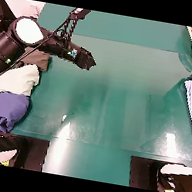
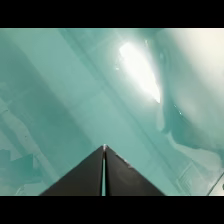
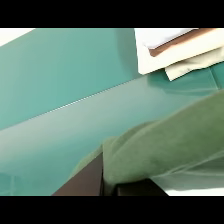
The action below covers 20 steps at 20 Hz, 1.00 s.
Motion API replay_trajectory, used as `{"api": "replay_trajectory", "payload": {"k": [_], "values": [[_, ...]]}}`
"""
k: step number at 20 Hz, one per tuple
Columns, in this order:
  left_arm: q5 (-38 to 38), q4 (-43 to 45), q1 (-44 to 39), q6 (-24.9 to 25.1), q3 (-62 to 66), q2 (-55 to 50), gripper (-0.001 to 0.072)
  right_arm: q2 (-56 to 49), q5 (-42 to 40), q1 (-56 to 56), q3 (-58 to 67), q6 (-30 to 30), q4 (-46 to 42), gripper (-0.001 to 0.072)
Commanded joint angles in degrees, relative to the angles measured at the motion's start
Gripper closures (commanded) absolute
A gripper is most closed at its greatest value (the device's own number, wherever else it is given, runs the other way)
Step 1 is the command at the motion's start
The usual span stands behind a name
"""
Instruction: Fold the shirts.
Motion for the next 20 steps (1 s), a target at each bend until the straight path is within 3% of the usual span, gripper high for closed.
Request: {"api": "replay_trajectory", "payload": {"k": [1,6,10,18,20], "values": [[-0.02,0.07,-0.02,0.00,0.00,0.04,0.0679,2.69,0.92,-1.18,-2.25,-0.04,-0.04,0.0700],[-0.17,0.11,-0.02,0.04,0.00,0.04,0.0679,5.25,3.80,-1.20,-3.26,-0.09,-0.15,0.0699],[-0.22,0.13,-0.02,0.24,0.00,0.04,0.0679,5.57,13.49,-3.08,-3.26,1.20,-2.27,0.0699],[-0.15,0.48,-0.02,1.07,0.00,0.04,0.0679,5.95,29.20,-8.68,-3.28,14.43,-26.47,0.0679],[-0.15,0.50,-0.02,1.07,0.00,0.04,0.0680,6.01,31.93,-9.44,-3.28,15.87,-29.03,0.0439]]}}
